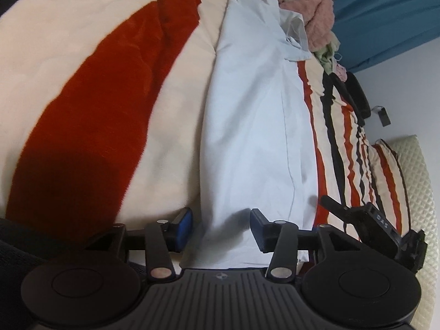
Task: Fold clothes
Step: 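Grasp the hem of the narrowed white T-shirt with both grippers, then lift the hem with both grippers and fold it toward the collar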
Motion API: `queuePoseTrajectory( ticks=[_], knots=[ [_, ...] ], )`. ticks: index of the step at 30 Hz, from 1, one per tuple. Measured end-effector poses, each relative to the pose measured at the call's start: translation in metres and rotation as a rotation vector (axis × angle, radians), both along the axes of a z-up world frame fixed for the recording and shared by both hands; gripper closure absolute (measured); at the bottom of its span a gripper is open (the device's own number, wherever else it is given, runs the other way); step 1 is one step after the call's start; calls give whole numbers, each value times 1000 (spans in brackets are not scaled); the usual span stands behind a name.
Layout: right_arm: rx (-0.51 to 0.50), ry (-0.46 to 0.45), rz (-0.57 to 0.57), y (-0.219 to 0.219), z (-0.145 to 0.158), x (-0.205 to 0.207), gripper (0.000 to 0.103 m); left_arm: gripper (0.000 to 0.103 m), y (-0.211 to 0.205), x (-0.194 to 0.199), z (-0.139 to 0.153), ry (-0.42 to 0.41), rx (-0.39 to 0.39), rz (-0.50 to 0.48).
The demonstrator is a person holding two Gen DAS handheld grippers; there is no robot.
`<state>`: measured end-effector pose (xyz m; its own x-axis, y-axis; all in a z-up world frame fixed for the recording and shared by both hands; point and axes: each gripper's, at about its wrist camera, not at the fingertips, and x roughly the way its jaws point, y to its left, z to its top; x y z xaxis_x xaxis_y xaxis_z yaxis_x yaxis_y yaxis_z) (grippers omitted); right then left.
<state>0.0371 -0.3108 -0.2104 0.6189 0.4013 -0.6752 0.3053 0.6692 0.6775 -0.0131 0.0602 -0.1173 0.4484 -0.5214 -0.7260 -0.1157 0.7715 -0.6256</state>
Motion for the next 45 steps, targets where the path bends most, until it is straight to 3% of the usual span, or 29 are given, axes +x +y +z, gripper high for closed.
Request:
queuePoseTrajectory(
  ticks=[4,7,9,12,18,25,27,30,31,34,38,45],
  knots=[
    [33,19,79,13,-6,3,28,59,-4,2,-3,5,-11,-20],
    [58,14,110,17,-4,-4,29,78,-11,-1,-3,-4,16,-50],
    [97,12,125,18,-2,-10,45,88,-11,-3,-3,-7,24,-44],
    [127,9,127,21,-2,-19,46,95,-5,-5,-3,-13,-13,-15],
    [59,78,53,22,-8,-27,47,96,7,-8,0,-44,-114,58],
    [49,60,118,34,-6,-25,48,96,18,-9,5,-64,-204,115],
    [110,46,133,34,-8,-29,69,96,19,-9,8,-71,-212,113],
    [166,37,139,36,-7,-32,89,96,20,-9,11,-77,-222,112],
    [171,29,132,36,-6,-33,90,96,20,-9,17,-84,-230,114],
    [184,-20,91,31,3,-36,93,96,19,-8,32,-106,-254,118],
    [198,-153,27,17,30,-43,94,96,18,-7,52,-135,-286,123],
    [201,-346,8,0,92,-55,95,97,12,-15,103,-217,-318,105]
  ],
)
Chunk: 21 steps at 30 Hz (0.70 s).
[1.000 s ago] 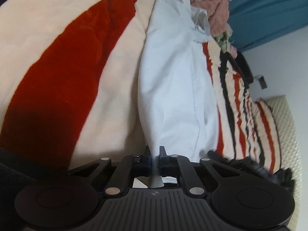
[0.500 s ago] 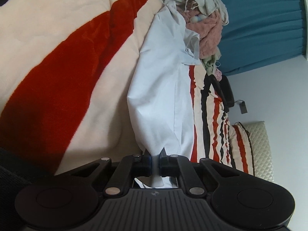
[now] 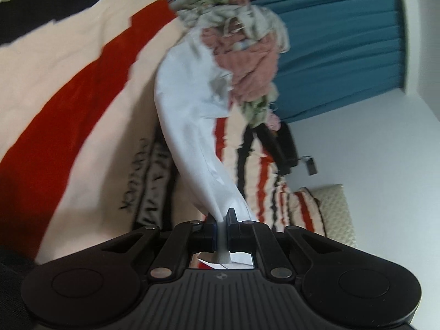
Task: Fold clothes
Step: 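Lift the hem with both grippers and fold it toward the collar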
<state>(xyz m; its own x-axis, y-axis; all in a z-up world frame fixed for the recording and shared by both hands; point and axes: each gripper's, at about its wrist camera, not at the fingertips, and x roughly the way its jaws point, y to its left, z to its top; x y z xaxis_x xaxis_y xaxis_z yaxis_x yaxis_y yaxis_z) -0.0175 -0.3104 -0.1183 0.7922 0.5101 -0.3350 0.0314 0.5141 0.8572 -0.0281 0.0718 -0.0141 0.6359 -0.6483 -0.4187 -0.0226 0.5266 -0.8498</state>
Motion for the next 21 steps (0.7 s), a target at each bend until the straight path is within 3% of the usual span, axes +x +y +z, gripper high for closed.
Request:
queuePoseTrajectory(
  ticks=[5,13,17,21],
  knots=[
    [-73,-79,8,-2,24,-30,95,99,-5,-34,21,-2,19,-11],
    [-83,-46,22,1,-2,-97,95,99,-2,-27,16,35,41,46],
    [-88,-51,5,1,0,-80,95,99,0,-18,12,56,48,77],
    [-72,3,-37,3,1,-19,95,99,2,-6,9,75,59,110]
  ],
)
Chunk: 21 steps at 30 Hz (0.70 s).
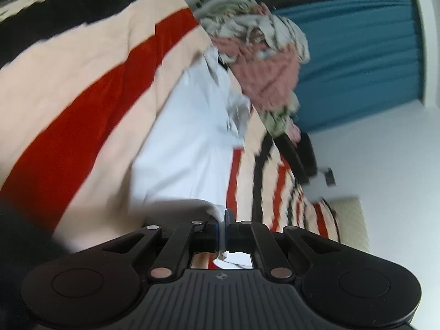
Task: Fold clothes
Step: 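Lift the hem with both grippers and fold it toward the collar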
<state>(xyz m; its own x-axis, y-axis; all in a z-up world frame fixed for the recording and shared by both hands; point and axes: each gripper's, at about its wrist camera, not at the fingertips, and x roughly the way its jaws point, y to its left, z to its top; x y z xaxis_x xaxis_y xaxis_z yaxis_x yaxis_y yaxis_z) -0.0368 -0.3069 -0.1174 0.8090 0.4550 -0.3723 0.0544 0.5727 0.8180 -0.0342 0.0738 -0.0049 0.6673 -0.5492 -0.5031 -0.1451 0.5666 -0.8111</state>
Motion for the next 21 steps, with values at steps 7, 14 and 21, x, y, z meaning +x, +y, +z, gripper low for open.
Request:
queuePoseTrajectory(
  ticks=[7,14,21],
  knots=[
    [-53,86,-85,11,1,135,94,98,-30,126,7,-97,194,38],
    [-276,-77,-50,20,-23,211,94,98,-53,196,-14,-269,396,47],
    [-522,-157,27,42,-57,261,94,98,-73,244,-66,-264,597,-3]
  ],
)
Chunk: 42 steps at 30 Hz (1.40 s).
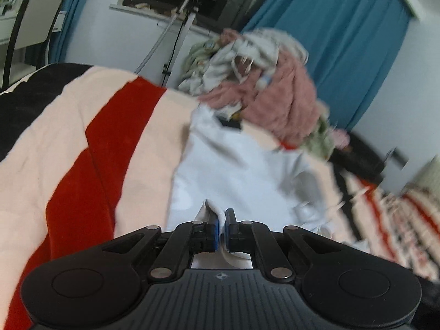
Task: Fold clothes
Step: 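Lift the hem with both grippers and fold it toward the collar, then open both grippers and release the folded hem onto the shirt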
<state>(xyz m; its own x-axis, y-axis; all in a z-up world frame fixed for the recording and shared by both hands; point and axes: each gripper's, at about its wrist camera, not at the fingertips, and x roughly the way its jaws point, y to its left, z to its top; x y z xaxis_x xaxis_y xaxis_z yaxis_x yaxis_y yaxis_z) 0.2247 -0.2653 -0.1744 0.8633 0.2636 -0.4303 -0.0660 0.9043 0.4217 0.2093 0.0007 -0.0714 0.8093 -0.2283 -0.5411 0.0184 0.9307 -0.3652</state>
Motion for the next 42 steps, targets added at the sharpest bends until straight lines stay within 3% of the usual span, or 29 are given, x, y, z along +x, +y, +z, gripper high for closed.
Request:
queuePoseTrajectory(
  ticks=[6,10,13,14,16,18,19,24,29,36,42],
  knots=[
    [-103,95,35,14,-37,28,94,98,-8,8,-17,29,91,-24],
    [-127,92,34,19,-34,23,93,97,-14,14,-29,49,151,-39],
    [-137,83,24,19,-25,16,90,86,-18,6,-22,29,174,-46],
    [-146,78,23,20,-20,13,86,79,-20,1,-17,16,175,-50],
    [-162,59,30,22,-10,5,61,67,-22,-11,-3,-16,188,-43],
    [-168,18,37,23,2,-6,19,32,-26,-25,11,-52,218,-37],
    [-172,-7,38,23,10,-13,15,26,-27,-34,19,-80,235,-37],
    [-216,-113,24,23,45,-55,16,5,-31,-79,47,-168,289,-27],
    [-219,-136,-1,17,60,-95,16,3,-27,-113,64,-185,249,-27],
    [-248,-168,-7,20,67,-133,16,3,-33,-145,72,-201,268,-49],
    [-280,-194,-10,25,67,-136,16,3,-39,-156,68,-218,313,-76]
  ],
)
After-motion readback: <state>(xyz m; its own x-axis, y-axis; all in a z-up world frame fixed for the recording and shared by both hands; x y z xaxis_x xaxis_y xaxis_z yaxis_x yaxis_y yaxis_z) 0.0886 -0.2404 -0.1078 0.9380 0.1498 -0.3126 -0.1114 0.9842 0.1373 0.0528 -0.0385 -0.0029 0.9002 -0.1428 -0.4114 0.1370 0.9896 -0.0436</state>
